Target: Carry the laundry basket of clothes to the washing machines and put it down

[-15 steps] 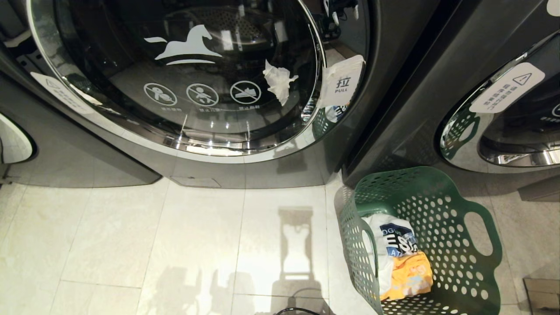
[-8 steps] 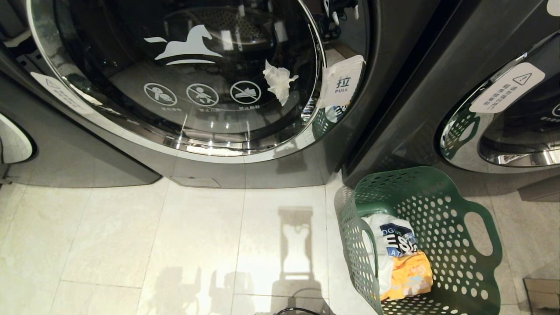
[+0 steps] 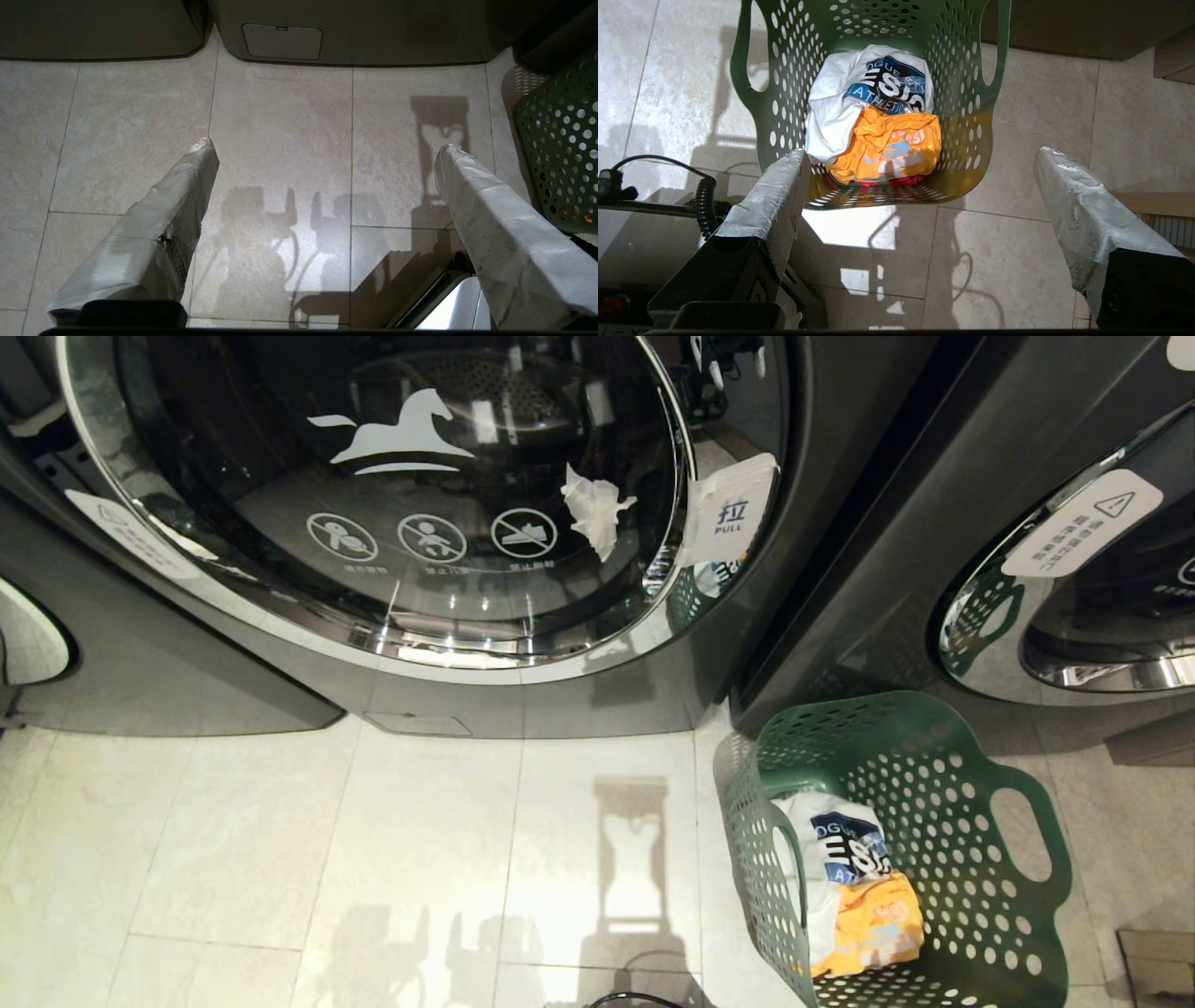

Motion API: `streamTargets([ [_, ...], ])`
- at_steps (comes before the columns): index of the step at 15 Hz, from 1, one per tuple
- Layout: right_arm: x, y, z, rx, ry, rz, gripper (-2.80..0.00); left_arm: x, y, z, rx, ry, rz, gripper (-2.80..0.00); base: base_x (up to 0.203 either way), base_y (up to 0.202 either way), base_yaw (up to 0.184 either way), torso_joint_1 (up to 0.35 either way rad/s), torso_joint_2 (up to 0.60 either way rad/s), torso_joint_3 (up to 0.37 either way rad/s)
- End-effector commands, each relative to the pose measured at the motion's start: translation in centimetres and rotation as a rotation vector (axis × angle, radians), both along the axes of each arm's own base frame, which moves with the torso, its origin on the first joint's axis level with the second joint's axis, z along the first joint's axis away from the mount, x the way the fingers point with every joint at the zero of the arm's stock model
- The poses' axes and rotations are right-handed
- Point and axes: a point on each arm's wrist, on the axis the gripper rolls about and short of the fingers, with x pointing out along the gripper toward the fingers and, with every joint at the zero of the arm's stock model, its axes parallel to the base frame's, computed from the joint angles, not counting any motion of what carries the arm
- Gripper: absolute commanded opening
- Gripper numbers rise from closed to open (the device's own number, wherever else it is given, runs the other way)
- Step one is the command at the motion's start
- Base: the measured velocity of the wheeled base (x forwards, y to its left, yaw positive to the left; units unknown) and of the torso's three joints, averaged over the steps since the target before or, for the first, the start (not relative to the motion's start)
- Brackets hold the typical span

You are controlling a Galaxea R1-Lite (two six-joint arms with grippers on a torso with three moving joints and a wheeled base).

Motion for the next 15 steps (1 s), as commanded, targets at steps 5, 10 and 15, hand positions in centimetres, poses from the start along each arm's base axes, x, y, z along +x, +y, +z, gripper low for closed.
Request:
streamTargets([
  [5,0.01,0.00,-0.03,-0.003,0.003,0.002,0.00,0.00,0.00,0.00,0.000,0.000,0.000,0.00,0.000,0.000,0.000,0.000,0.00,0.000],
  [10,0.01,0.01,-0.03,-0.005,0.003,0.001,0.00,0.00,0.00,0.00,0.001,0.000,0.001,0.00,0.000,0.000,0.000,0.000,0.00,0.000],
  [15,0.01,0.00,0.02,0.006,0.003,-0.002,0.00,0.00,0.00,0.00,0.001,0.001,0.001,0.00,0.000,0.000,0.000,0.000,0.00,0.000],
])
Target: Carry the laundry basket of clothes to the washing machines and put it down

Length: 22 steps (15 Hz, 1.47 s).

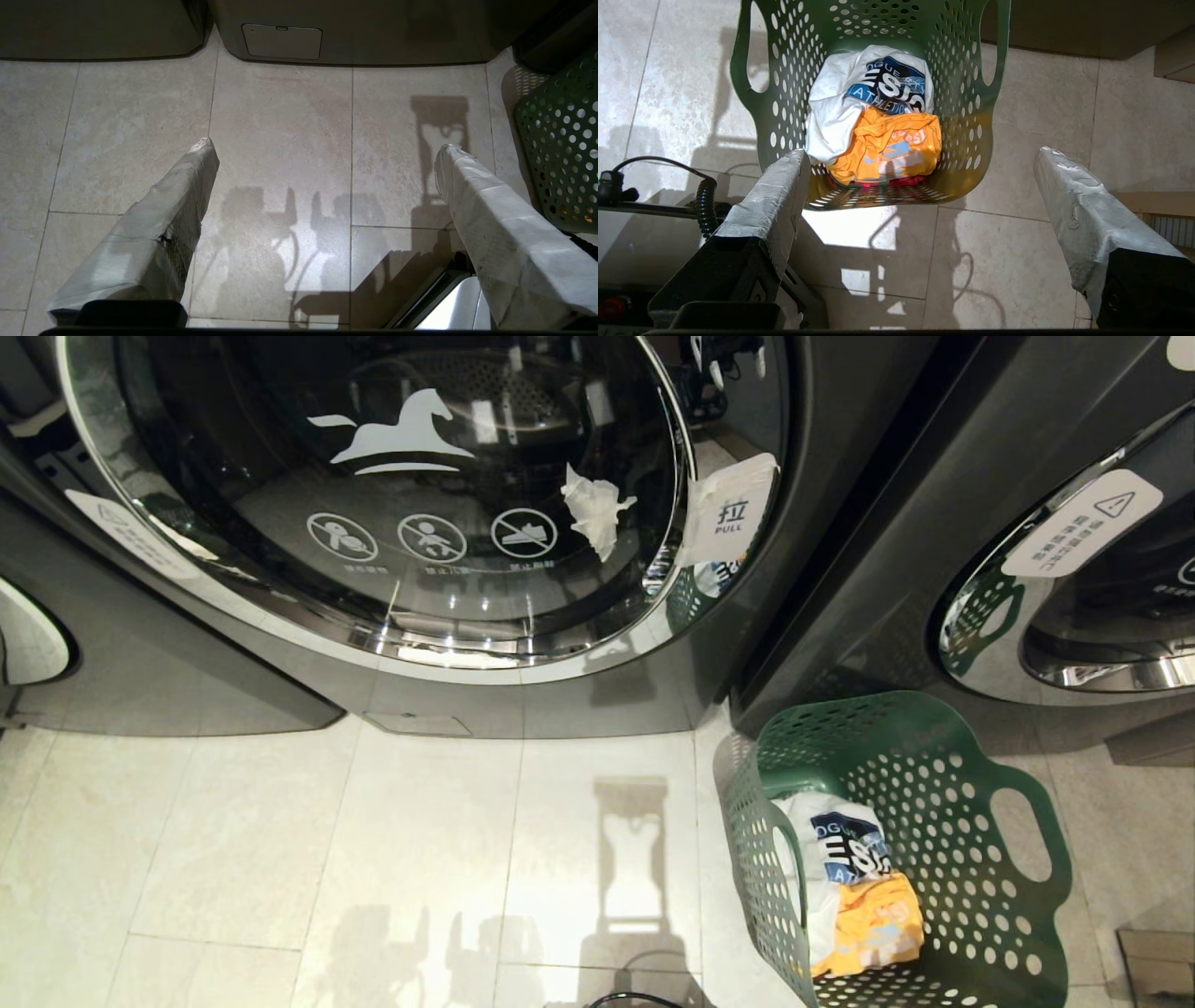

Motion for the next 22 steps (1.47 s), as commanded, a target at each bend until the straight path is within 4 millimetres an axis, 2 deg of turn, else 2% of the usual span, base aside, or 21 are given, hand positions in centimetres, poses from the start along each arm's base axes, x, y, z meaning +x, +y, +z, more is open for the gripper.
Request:
streamTargets([
  [1,0.00,0.00,-0.01,0.001,0.002,0.000,0.00,0.00,0.00,0.01,-0.001,-0.001,0.000,0.00,0.000,0.000,0.000,0.000,0.00,0.000],
  [22,0.01,0.01,-0.01,-0.010,0.003,0.003,0.00,0.00,0.00,0.01,-0.001,-0.001,0.000,0.00,0.000,0.000,0.000,0.000,0.00,0.000],
])
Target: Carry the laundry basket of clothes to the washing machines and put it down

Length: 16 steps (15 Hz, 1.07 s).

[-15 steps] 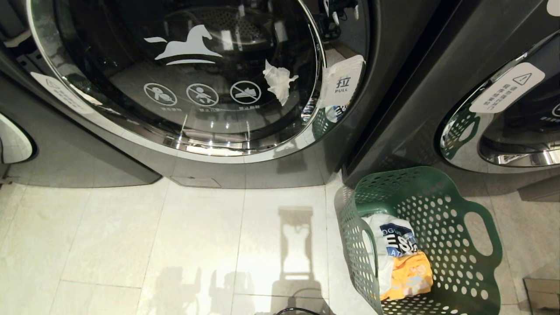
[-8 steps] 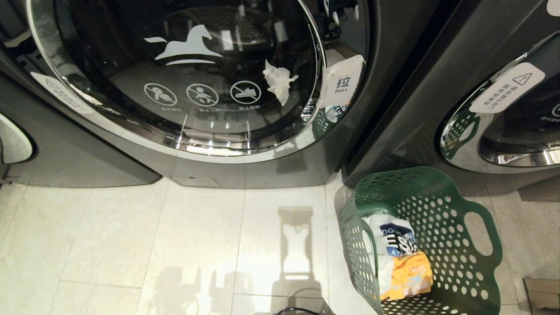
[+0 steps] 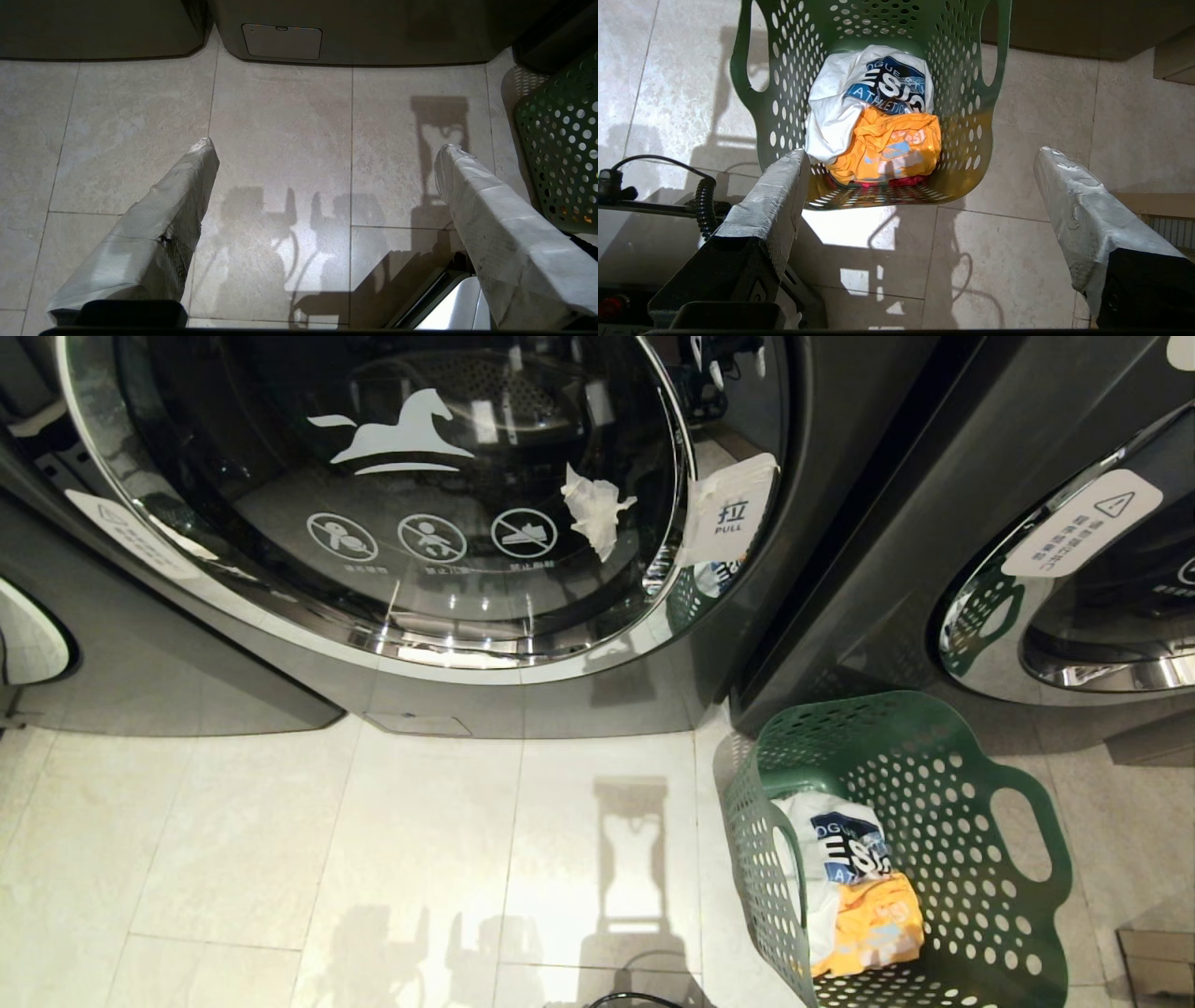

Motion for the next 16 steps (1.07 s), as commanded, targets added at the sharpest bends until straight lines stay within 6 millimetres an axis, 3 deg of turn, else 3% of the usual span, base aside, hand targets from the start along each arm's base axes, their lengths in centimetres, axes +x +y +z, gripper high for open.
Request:
streamTargets([
  [1,0.01,0.00,0.00,0.004,0.003,0.000,0.00,0.00,0.00,0.00,-0.001,0.000,0.001,0.00,0.000,0.000,0.000,0.000,0.00,0.000],
  [16,0.00,0.00,-0.01,0.004,0.002,-0.001,0.00,0.00,0.00,0.00,0.001,0.000,0.001,0.00,0.000,0.000,0.000,0.000,0.00,0.000],
])
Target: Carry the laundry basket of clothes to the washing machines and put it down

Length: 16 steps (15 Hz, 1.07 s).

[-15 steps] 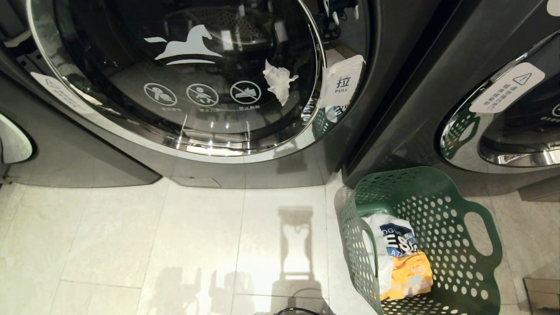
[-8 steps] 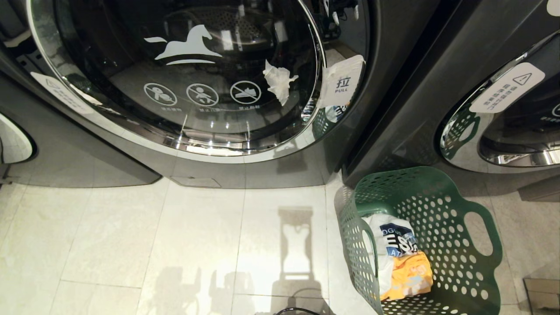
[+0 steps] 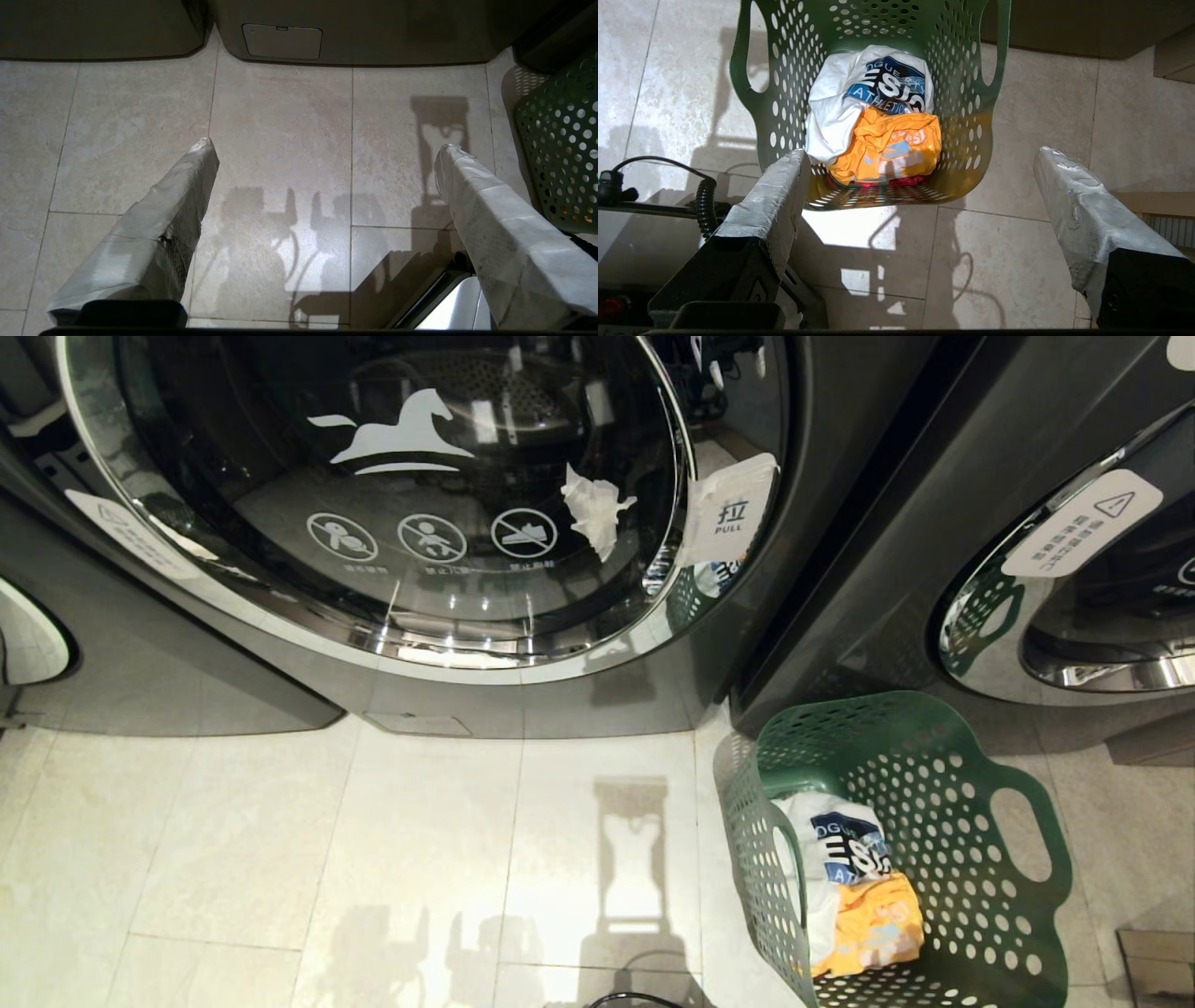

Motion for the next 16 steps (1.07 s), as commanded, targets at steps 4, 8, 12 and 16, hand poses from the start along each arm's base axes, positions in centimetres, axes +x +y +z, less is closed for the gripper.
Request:
streamTargets([
  [4,0.01,0.01,0.00,-0.006,0.002,0.003,0.00,0.00,0.00,-0.02,0.001,0.002,-0.001,0.00,0.000,0.000,0.000,0.000,0.00,0.000],
  [8,0.01,0.01,0.00,-0.008,0.002,0.004,0.00,0.00,-0.01,-0.01,0.014,0.001,-0.004,0.00,0.000,0.000,0.000,0.000,0.00,0.000],
  [12,0.00,0.00,0.00,0.004,0.002,-0.001,0.00,0.00,-0.03,-0.04,0.054,0.004,-0.012,0.00,0.000,0.000,0.000,0.000,0.00,0.000],
  [16,0.00,0.00,0.04,0.026,0.001,-0.003,0.00,0.00,-0.02,-0.06,0.059,0.005,-0.010,0.00,0.000,0.000,0.000,0.000,0.00,0.000],
])
